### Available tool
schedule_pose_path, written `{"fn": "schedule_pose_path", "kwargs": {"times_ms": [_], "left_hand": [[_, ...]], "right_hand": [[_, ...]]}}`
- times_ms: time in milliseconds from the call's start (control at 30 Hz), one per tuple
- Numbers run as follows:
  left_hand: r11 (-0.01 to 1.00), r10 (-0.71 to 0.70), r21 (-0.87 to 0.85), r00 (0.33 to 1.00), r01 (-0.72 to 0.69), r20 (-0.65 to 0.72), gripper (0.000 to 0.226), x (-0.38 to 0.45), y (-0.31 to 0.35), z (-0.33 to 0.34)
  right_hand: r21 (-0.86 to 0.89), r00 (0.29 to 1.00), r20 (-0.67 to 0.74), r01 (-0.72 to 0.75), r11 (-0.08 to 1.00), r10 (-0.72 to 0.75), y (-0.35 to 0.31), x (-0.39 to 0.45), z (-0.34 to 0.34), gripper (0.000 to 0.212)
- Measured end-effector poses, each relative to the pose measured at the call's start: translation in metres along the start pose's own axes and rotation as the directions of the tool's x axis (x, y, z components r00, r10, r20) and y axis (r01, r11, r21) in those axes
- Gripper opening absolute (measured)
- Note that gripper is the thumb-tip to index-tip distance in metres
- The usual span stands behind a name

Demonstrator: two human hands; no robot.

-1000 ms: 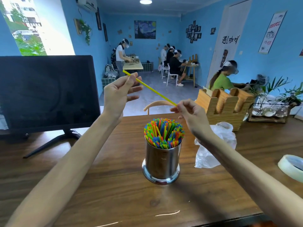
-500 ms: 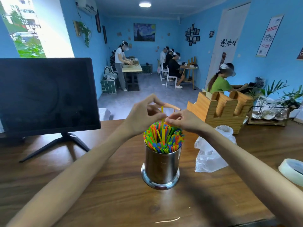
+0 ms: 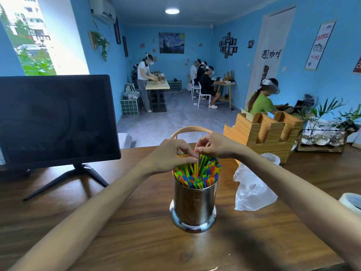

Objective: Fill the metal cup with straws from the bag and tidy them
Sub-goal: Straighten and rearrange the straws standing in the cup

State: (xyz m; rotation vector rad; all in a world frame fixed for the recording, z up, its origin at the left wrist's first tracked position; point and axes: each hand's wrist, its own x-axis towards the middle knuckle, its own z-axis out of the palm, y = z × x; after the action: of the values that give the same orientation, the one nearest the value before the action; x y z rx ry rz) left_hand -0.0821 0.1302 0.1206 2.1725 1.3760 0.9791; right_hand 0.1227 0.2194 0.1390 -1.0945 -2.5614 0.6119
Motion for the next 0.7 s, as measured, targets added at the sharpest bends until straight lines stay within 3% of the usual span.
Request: {"fn": "schedule_pose_path", "kwargs": {"times_ms": [133,200,367,567,700], "left_hand": [[0.999,-0.003,-0.038,1.0,0.003,-0.009,0.016,-0.001,-0.001,-0.001],[0.998,0.011,-0.06,1.0,-0.013,-0.025,0.011,-0.002,-0.001,-0.001],[0.991,-0.044,-0.132,0.975,0.016,-0.219,0.005,0.011,-0.001,-0.001],[0.987,-0.11,-0.13,0.989,0.096,-0.1,0.02,0.023,0.003,0.004],[0.986,-0.128,-0.127,0.982,0.111,-0.141,0.017,0.026,0.001,0.008]], "right_hand": [[-0.043,1.0,0.004,0.024,0.999,-0.024,-0.005,0.003,-0.004,0.017],[-0.012,0.998,-0.046,0.03,0.999,-0.03,-0.005,0.003,-0.009,0.018],[0.084,0.989,-0.144,0.055,0.995,-0.043,-0.012,0.0,-0.023,0.02],[0.256,0.997,-0.044,0.065,0.964,-0.056,-0.018,-0.008,-0.027,0.021],[0.316,0.993,-0.107,0.085,0.945,-0.054,-0.018,-0.012,-0.029,0.018]]}}
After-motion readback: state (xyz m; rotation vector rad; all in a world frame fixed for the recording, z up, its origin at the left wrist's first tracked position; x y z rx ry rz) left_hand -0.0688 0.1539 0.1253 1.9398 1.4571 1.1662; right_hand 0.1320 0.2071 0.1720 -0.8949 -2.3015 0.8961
